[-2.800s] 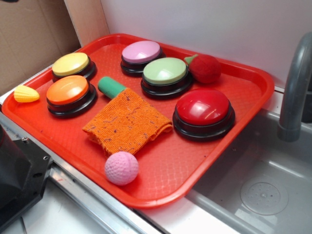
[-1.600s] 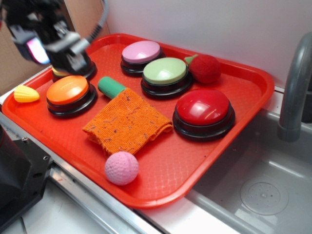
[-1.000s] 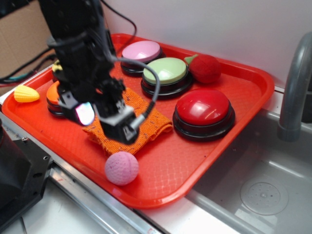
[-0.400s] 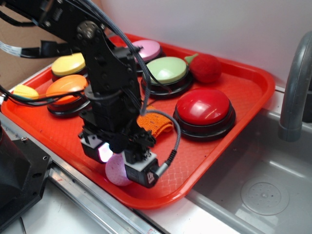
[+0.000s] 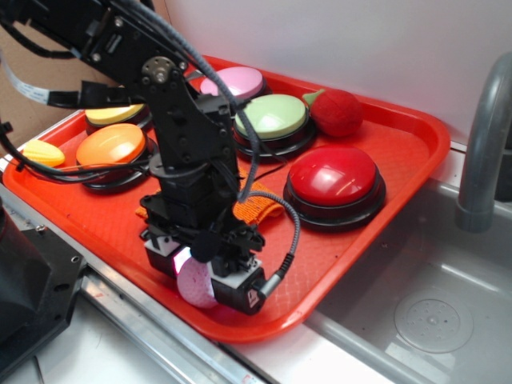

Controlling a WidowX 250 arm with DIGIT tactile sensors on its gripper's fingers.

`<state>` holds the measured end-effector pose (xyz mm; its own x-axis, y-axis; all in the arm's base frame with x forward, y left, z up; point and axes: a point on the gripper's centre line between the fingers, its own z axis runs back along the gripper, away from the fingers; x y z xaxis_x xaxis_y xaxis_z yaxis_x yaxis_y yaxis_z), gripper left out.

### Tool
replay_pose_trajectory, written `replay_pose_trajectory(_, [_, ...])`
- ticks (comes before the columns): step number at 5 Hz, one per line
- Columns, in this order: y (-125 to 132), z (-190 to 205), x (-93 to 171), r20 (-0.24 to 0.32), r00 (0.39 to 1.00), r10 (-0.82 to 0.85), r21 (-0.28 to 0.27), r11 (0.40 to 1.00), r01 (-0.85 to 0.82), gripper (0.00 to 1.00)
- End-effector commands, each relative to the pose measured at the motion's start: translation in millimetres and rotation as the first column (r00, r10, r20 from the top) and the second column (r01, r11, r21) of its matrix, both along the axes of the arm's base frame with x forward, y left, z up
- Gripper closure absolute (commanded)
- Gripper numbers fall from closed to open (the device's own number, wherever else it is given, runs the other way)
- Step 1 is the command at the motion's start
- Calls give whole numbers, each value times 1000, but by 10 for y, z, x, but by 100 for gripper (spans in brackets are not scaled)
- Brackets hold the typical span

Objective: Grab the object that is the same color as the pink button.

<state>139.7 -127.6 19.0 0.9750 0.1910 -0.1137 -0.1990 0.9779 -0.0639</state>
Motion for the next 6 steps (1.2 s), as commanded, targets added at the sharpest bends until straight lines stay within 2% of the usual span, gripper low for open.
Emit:
replay_pose_trajectory(1, [322, 552, 249, 116, 993, -4, -13, 1000, 5, 100])
replay_pose_trajectory(2, [596, 905, 382, 157, 987, -47, 14, 999, 46, 100])
replay_pose_trajectory(3, [791, 1173, 516, 141, 983, -115, 34, 993, 111, 100])
replay_pose_trajectory(4, [934, 1420, 595, 170, 973, -159, 71, 986, 149, 100])
replay_pose_trajectory(6, [1129, 1652, 548, 212, 966, -150, 108, 986, 130, 100])
